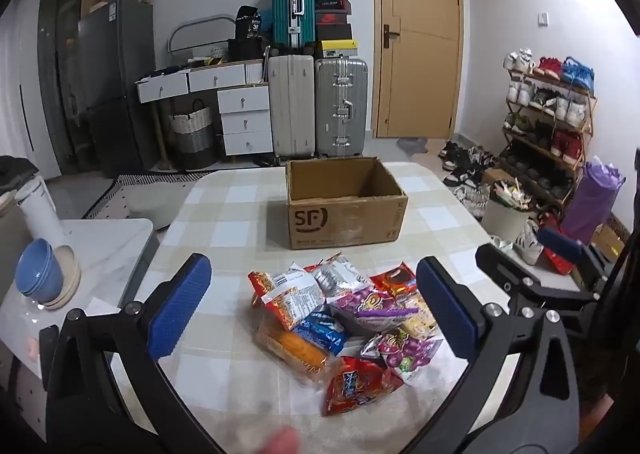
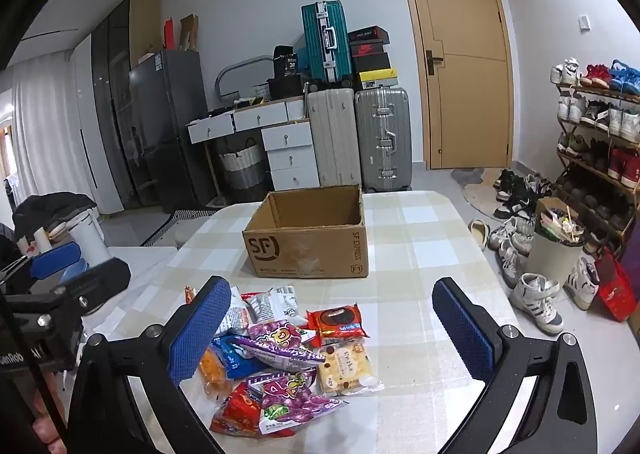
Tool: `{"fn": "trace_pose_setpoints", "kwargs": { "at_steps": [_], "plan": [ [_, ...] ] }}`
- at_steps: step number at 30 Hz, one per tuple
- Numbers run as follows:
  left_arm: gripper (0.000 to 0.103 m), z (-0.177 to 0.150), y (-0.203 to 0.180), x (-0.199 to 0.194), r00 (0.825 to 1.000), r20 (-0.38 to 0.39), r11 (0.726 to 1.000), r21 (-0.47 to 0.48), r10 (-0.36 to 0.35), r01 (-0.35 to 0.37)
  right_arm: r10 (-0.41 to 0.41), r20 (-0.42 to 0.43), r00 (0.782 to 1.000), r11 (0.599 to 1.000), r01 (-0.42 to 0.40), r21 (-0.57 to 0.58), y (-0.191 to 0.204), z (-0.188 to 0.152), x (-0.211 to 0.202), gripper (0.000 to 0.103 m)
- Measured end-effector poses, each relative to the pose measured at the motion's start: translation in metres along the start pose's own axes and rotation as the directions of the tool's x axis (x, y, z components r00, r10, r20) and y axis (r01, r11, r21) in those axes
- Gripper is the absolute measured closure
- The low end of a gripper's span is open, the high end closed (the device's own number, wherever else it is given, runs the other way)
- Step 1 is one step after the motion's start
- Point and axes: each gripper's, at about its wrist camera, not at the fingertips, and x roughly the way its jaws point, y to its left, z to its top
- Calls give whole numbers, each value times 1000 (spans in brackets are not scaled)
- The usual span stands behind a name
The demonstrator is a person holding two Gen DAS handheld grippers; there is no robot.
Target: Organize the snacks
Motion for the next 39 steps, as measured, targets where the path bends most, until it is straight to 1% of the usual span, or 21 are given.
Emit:
{"fn": "trace_pose_setpoints", "kwargs": {
  "at_steps": [2, 3, 4, 5, 6, 8, 12, 16, 19, 23, 29, 39],
  "plan": [
    [1, -1, 4, 1, 999, -17, 1000, -10, 30, -30, 34, -8, 999, 999, -34, 1, -1, -1, 1, 0],
    [1, 1, 2, 1, 999, -18, 999, 14, 48, -48, 35, -14, 999, 999, -35, -1, -1, -1, 2, 0],
    [1, 1, 7, 1, 999, -26, 999, 1, 39, -39, 25, -17, 1000, 1000, -25, 5, -4, 2, 6, 0],
    [1, 1, 2, 3, 999, -25, 1000, 12, 28, -28, 29, 0, 1000, 1000, -29, 1, -5, 2, 2, 0],
    [1, -2, 2, 0, 1000, -11, 1000, 8, 25, -25, 25, -4, 1000, 1000, -25, -15, -2, 2, 1, 0],
    [1, -2, 7, -1, 1000, -16, 1000, -6, 6, -6, 14, -12, 1000, 999, -15, -35, 5, 4, -1, 0],
    [1, -1, 8, -1, 1000, -8, 1000, -19, -19, 19, 10, -28, 1000, 999, -11, -34, 7, -3, 3, 0],
    [1, -3, 8, -2, 999, 8, 999, -9, -39, 39, 30, -27, 999, 999, -31, -38, 8, -4, 2, 0],
    [1, -4, 5, -9, 999, 30, 1000, 1, -24, 24, 30, -19, 999, 998, -31, -46, 10, -4, 0, 0],
    [1, -4, 5, -9, 1000, 24, 1000, 4, -15, 15, 57, -19, 998, 997, -58, -56, 14, -5, 0, 0],
    [1, -6, 9, -8, 1000, 22, 1000, -6, -6, 6, 72, -29, 997, 996, -73, -59, 17, -7, -2, 0],
    [1, -5, 10, -7, 1000, 20, 1000, -8, -5, 5, 39, -19, 999, 997, -40, -59, 19, -6, -6, 0]
  ]
}}
